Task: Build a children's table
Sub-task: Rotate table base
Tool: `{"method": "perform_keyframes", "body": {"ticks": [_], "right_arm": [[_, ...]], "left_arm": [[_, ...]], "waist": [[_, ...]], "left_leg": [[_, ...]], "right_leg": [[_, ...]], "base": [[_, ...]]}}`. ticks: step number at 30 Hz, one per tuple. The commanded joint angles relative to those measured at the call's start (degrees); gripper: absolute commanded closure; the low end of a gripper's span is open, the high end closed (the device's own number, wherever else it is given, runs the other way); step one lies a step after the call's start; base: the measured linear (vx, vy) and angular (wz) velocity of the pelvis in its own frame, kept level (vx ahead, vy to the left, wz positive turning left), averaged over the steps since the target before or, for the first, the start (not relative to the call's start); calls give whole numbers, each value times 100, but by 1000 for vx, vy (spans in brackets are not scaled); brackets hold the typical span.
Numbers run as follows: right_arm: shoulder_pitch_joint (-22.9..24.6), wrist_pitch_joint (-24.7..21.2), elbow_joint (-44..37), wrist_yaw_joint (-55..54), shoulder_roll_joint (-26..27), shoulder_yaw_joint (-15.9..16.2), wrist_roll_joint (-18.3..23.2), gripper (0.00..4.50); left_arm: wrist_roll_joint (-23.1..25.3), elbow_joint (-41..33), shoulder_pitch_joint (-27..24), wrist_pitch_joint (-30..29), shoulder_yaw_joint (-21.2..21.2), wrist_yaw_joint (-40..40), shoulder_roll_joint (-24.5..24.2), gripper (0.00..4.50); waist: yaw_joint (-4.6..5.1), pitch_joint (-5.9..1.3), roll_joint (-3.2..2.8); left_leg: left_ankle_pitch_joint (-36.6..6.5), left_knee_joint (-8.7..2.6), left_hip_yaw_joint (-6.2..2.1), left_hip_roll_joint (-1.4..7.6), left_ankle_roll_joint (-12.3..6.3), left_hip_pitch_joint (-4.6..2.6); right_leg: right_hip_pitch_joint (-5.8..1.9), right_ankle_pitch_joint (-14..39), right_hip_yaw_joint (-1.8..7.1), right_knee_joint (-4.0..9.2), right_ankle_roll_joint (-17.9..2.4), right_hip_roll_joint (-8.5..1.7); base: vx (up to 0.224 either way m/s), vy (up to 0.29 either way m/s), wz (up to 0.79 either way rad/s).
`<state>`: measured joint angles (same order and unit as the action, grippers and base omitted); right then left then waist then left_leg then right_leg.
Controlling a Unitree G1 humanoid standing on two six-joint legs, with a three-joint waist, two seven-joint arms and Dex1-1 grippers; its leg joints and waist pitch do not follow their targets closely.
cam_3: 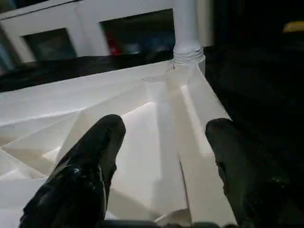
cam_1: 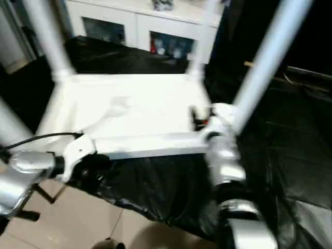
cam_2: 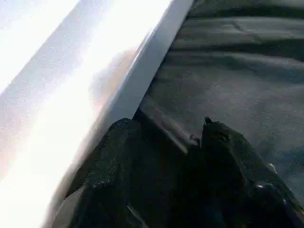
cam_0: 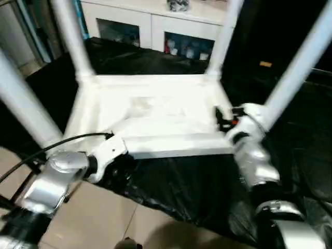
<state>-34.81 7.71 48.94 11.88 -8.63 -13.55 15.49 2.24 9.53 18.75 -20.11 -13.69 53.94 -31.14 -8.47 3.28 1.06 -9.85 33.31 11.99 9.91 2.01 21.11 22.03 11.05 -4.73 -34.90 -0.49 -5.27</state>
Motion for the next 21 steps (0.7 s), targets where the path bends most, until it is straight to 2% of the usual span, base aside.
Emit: {"method": "perform_keyframes", "body": {"ticks": [1, 2, 3, 4, 5, 6, 7, 8, 9, 10, 11, 13, 14, 15, 17, 18, 19, 20, 21], "right_arm": [[-26, 174, 129, -109, -232, -257, 18, 131], [-12, 199, 147, -80, -298, -264, 11, 131], [-9, 241, 193, -60, -368, -281, 0, 131], [-9, 241, 193, -60, -368, -281, 0, 131], [6, 311, 261, 14, -478, -319, -14, 131], [23, 332, 267, 46, -514, -312, -34, 131], [48, 298, 223, 112, -526, -289, -34, 131], [123, 175, 81, 332, -547, -209, -29, 131], [234, 14, -135, 639, -548, -67, -17, 131], [299, -65, -256, 804, -545, 15, -10, 131], [401, -98, -428, 947, -542, 179, -83, 131], [593, -135, -738, 1140, -522, 417, -166, 131], [738, -179, -979, 1251, -493, 541, -173, 103], [1020, -270, -1452, 1425, -437, 722, -125, 96], [1218, -367, -1789, 1563, -404, 820, -39, 77], [1580, -576, -2382, 1673, -392, 1010, 4, 61], [1784, -683, -2708, 1721, -394, 1118, 37, 61], [1921, -763, -2932, 1758, -395, 1178, 52, 53], [2114, -913, -3245, 1771, -399, 1261, 109, 43]], "left_arm": [[179, 223, 198, 208, -4, -348, 60, 194], [214, 341, 290, 323, 2, -504, 152, 194], [243, 443, 353, 428, 10, -613, 220, 194], [243, 443, 353, 428, 10, -613, 220, 194], [181, 595, 461, 664, 137, -873, 432, 194], [99, 585, 458, 731, 236, -960, 524, 194], [17, 521, 426, 726, 329, -1014, 582, 194], [-225, 314, 315, 683, 581, -1112, 723, 194], [-510, 79, 163, 589, 878, -1227, 867, 194], [-655, -36, 80, 542, 1031, -1292, 939, 177], [-784, -145, -30, 571, 1213, -1426, 1019, 167], [-940, -308, -226, 703, 1512, -1726, 1159, 160], [-1012, -419, -376, 864, 1733, -1999, 1270, 160], [-1010, -603, -674, 1252, 2054, -2498, 1432, 147], [-1050, -735, -870, 1392, 2241, -2735, 1558, 122], [-1097, -1022, -1233, 1497, 2432, -2913, 1743, 118], [-1055, -1161, -1428, 1606, 2492, -3022, 1828, 118], [-1014, -1264, -1559, 1680, 2523, -3097, 1878, 117], [-973, -1373, -1749, 1814, 2566, -3214, 1977, 90]], "waist": [[69, -378, -56], [77, -375, -60], [70, -383, -52], [79, -385, -58], [88, -395, -137], [105, -394, -104], [100, -410, -98], [97, -414, -151], [104, -428, -145], [107, -422, -126], [112, -431, -134], [124, -424, -169], [181, -402, -123], [208, -392, -143], [243, -380, -148], [254, -370, -118], [234, -355, -131], [240, -348, -138], [246, -334, -150]], "left_leg": [[-1675, -449, -194, 351, 338, -176], [-1654, -450, -202, 346, 313, -154], [-1649, -440, -198, 351, 308, -167], [-1602, -437, -210, 349, 284, -138], [-1571, -429, -221, 347, 282, -127], [-1570, -423, -208, 341, 270, -131], [-1545, -402, -205, 350, 252, -135], [-1480, -395, -213, 350, 215, -108], [-1409, -373, -213, 358, 154, -81], [-1354, -373, -213, 360, 105, -66], [-1297, -358, -207, 344, -3, -65], [-1261, -352, -215, 348, -62, -49], [-1355, -358, -215, 351, -153, -31], [-1425, -362, -224, 350, -207, -10], [-1573, -379, -237, 367, -206, -30], [-1602, -388, -234, 366, -204, -31], [-1623, -406, -255, 405, -207, -22], [-1731, -424, -257, 415, -197, -48], [-1893, -433, -255, 400, -148, -51]], "right_leg": [[-142, 1136, 347, 389, -1018, -414], [-154, 1180, 340, 396, -997, -412], [-147, 1167, 341, 394, -995, -416], [-169, 1119, 338, 385, -1007, -420], [-173, 1000, 333, 368, -1034, -416], [-169, 956, 327, 384, -1047, -397], [-180, 782, 326, 358, -1123, -399], [-195, 619, 319, 342, -1197, -401], [-237, 346, 311, 303, -1290, -403], [-237, 263, 309, 302, -1325, -402], [-235, 194, 301, 295, -1374, -391], [-248, 182, 295, 298, -1383, -392], [-257, 393, 292, 350, -1332, -395], [-265, 652, 291, 383, -1260, -398], [-237, 1055, 290, 430, -1129, -389], [-224, 1183, 290, 452, -1075, -376], [-225, 1232, 302, 460, -999, -390], [-191, 1343, 306, 480, -940, -363], [-167, 1602, 304, 508, -885, -361]], "base": [[0, 0, 0], [0, 0, 0], [0, 0, 0], [0, 0, 0], [0, 0, 0], [0, 0, 0], [0, 0, 0], [0, 0, 0], [0, 0, 0], [0, 0, 0], [0, 0, 0], [0, 0, 0], [0, 0, 0], [0, 0, 0], [0, 0, 0], [0, 0, 0], [0, 0, 0], [0, 0, 0], [0, 0, 0]]}}
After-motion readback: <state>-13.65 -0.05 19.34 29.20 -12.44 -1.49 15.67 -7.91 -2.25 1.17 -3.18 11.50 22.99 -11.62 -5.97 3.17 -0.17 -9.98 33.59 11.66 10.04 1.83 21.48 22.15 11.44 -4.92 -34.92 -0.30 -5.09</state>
